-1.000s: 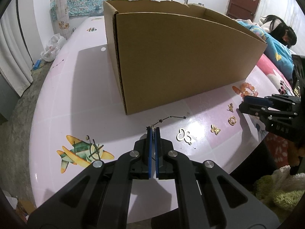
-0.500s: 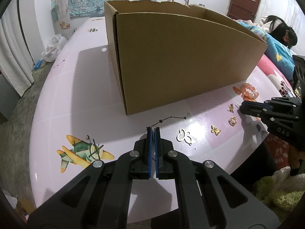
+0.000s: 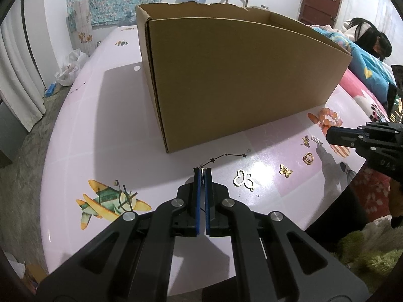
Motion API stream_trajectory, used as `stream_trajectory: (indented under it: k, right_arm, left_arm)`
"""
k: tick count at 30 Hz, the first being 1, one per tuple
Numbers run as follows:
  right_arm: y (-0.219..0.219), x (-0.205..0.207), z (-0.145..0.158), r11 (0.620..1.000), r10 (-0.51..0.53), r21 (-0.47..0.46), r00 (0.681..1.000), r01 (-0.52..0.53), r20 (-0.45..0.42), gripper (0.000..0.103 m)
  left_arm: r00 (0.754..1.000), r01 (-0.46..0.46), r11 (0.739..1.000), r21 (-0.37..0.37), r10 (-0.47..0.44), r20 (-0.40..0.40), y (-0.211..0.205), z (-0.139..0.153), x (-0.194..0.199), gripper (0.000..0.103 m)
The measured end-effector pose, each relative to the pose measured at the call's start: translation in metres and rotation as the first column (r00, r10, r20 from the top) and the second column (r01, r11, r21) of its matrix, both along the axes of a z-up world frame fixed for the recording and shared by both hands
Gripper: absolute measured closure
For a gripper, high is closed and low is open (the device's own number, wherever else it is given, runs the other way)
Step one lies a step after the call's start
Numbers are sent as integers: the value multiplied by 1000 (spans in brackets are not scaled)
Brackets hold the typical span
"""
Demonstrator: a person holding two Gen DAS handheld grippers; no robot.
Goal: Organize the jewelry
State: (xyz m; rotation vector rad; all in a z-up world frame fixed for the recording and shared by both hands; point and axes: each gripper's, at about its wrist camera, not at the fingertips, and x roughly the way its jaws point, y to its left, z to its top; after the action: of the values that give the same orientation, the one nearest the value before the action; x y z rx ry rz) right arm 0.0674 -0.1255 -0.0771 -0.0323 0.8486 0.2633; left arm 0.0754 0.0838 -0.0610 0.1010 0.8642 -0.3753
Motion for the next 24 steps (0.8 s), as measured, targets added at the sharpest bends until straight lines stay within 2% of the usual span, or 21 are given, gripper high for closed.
stream_trajectory:
  k: [2, 3, 4, 5, 12, 17, 19, 24]
  right_arm:
    - [-3, 2, 1, 999, 30, 14, 999, -29, -15, 99]
    - [-2, 5, 0, 999, 46, -4, 999, -46, -28, 93]
    - [0, 6, -1, 998, 52, -28, 998, -53, -28, 81]
    - [1, 7, -2, 996, 66, -51, 998, -67, -25, 78]
    - [2, 22, -3, 978, 163, -117, 983, -172, -87, 79]
    - [8, 28, -2, 959, 218, -156, 966, -239, -138, 88]
    - [7, 31, -2, 958, 227, -142, 961, -250, -161, 95]
    - [7, 35, 1, 958, 228, -133, 956, -254, -183, 98]
  left_arm:
    - [1000, -1, 1000, 1, 1, 1, 0, 0, 0, 101]
    - [1000, 0, 1000, 1, 0, 1, 0, 0, 0, 101]
    - [1000, 0, 1000, 1, 0, 1, 0, 0, 0, 101]
    - [1000, -1, 1000, 1, 1, 2, 0, 0, 0, 101]
    - [1000, -1, 1000, -4, 1, 4, 0, 0, 0, 101]
    - [1000, -3, 1000, -16, 3, 3, 1, 0, 0, 101]
    - [1000, -2, 1000, -20, 2, 3, 2, 0, -1, 101]
    - [1000, 0, 1000, -30, 1, 5, 5, -1, -1, 101]
